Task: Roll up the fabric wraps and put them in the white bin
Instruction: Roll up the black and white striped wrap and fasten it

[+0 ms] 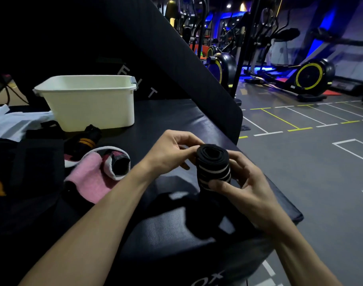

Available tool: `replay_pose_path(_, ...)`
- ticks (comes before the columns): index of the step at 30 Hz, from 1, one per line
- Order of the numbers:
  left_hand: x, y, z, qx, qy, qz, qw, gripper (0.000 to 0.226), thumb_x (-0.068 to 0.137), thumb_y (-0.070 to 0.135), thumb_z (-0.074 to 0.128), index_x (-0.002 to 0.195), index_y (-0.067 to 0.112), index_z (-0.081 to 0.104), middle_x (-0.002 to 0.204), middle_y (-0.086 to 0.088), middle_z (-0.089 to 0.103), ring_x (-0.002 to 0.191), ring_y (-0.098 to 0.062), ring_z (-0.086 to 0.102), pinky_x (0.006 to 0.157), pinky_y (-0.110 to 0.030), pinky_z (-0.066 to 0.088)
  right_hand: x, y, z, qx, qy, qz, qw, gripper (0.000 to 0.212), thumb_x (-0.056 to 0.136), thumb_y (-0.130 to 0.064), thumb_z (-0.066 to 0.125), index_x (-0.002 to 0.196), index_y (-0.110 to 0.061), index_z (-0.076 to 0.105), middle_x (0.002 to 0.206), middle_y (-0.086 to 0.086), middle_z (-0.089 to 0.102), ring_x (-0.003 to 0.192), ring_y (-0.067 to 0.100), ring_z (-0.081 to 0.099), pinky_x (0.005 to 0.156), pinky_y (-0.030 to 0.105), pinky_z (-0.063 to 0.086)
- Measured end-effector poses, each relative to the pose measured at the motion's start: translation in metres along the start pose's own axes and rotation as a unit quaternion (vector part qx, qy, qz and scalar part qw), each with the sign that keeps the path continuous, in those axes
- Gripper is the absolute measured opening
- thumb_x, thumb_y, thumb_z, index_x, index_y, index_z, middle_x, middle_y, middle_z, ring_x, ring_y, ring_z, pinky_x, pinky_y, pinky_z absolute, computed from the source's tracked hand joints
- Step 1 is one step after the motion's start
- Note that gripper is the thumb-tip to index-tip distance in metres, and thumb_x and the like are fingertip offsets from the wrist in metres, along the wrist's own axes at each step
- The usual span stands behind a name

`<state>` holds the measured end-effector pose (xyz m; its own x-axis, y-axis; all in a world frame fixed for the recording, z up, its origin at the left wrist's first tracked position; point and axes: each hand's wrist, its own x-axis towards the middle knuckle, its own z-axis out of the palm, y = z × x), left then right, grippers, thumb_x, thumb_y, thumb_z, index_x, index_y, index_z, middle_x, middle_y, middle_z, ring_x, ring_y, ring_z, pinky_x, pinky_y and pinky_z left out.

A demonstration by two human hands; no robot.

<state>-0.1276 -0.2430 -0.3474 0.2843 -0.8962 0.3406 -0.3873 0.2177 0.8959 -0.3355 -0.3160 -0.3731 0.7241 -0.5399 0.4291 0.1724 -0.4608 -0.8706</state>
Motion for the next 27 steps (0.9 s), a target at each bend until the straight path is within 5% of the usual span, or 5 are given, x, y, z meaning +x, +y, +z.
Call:
replay_pose_path(8, -0.004, 0.003, -0.003, -0.034, -0.021, -0.025, 0.999, 0.003, 0.092, 0.011, 0.075, 0.092, 0.01, 0.077, 0.083, -0.02, 0.074, 0.07, -0.019, 0.07, 0.052, -0.024, 0.054, -0.002, 0.01, -0.005, 0.077, -0.046, 0.016, 0.996, 0.061, 0.087, -0.011, 0.072, 0.144, -0.012, 0.052, 0.141, 0.011, 0.06, 0.134, 0.028, 0.054, 0.115, 0.054, 0.038)
replay_pose_path(13, -0.003, 0.001, -0.002, -0.016, -0.05, -0.053, 0.997, 0.009, 0.095, 0.013, 0.071, 0.09, 0.006, 0.075, 0.069, -0.005, 0.072, 0.061, -0.018, 0.067, 0.052, -0.025, 0.054, -0.002, 0.011, -0.006, 0.132, -0.021, 0.027, 0.991, 0.064, 0.087, -0.01, 0.068, 0.147, -0.013, 0.046, 0.14, 0.008, 0.062, 0.133, 0.025, 0.056, 0.113, 0.044, 0.043)
replay_pose_path(17, 0.0, -0.006, -0.002, 0.019, -0.085, -0.089, 0.992, 0.021, 0.096, 0.0, 0.064, 0.081, 0.012, 0.072, 0.063, 0.001, 0.068, 0.053, -0.012, 0.062, 0.051, -0.026, 0.051, -0.002, 0.013, -0.002, 0.12, -0.018, 0.035, 0.992, 0.049, 0.089, -0.013, 0.068, 0.136, -0.007, 0.056, 0.129, 0.016, 0.067, 0.124, 0.031, 0.061, 0.107, 0.046, 0.047)
replay_pose_path(20, -0.003, -0.005, -0.001, 0.004, -0.12, -0.083, 0.989, 0.02, 0.1, 0.025, 0.063, 0.089, 0.01, 0.072, 0.07, -0.001, 0.07, 0.058, -0.014, 0.065, 0.052, -0.024, 0.051, -0.001, 0.011, 0.001, 0.191, 0.006, 0.066, 0.979, 0.044, 0.092, -0.026, 0.069, 0.13, -0.006, 0.061, 0.124, 0.023, 0.068, 0.119, 0.039, 0.064, 0.101, 0.049, 0.052)
replay_pose_path(27, -0.002, 0.004, -0.001, -0.003, -0.054, -0.052, 0.997, 0.034, 0.108, 0.032, 0.047, 0.116, 0.009, 0.07, 0.105, -0.01, 0.074, 0.078, -0.023, 0.071, 0.058, -0.031, 0.057, 0.007, 0.006, 0.005, 0.258, 0.113, 0.165, 0.945, 0.038, 0.089, -0.048, 0.054, 0.092, -0.023, 0.082, 0.093, 0.007, 0.075, 0.077, 0.016, 0.069, 0.066, 0.027, 0.055)
